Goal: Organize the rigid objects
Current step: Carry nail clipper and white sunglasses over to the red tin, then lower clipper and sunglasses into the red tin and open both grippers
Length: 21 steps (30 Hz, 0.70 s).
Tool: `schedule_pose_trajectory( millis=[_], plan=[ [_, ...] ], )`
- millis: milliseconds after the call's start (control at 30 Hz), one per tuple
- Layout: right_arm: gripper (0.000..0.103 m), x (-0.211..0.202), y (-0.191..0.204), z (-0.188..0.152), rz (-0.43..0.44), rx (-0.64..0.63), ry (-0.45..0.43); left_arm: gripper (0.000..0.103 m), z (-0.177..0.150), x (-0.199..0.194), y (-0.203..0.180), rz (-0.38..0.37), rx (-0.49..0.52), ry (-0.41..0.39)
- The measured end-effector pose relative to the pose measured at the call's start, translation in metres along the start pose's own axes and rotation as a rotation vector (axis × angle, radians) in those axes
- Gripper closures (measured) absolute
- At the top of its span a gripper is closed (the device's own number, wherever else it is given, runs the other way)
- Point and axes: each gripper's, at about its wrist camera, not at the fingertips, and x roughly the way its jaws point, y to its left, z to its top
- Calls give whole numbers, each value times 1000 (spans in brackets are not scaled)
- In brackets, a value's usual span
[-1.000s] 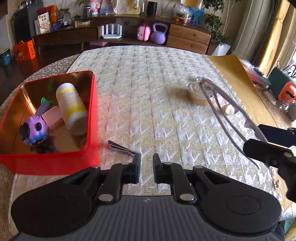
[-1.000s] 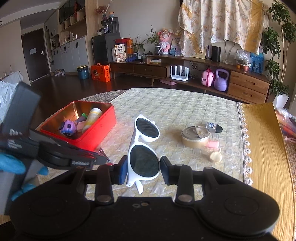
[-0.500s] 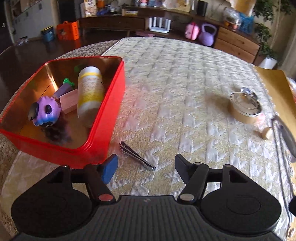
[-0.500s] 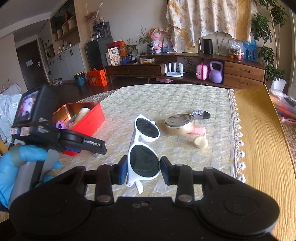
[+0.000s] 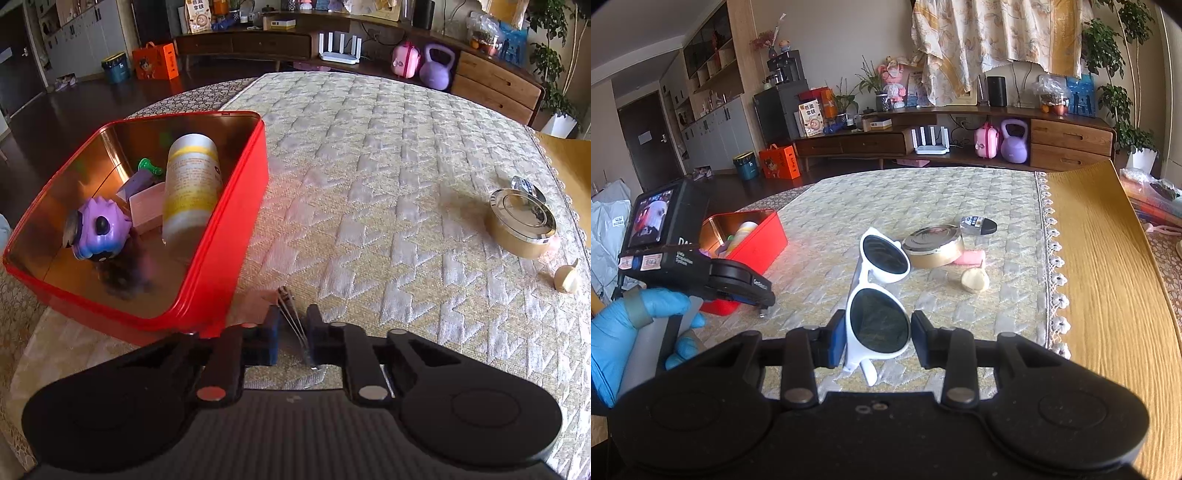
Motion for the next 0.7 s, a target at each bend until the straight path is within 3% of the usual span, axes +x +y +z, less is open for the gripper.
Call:
schedule_pose_trajectory(
  millis=[433,700],
  plan=[
    [67,-2,17,9,-6,-30,-5,96,2,-28,21,-151,65,26],
    [67,-3,38,17,-18,-67,-8,98,8,-54,41,-232,71,-16]
  ],
)
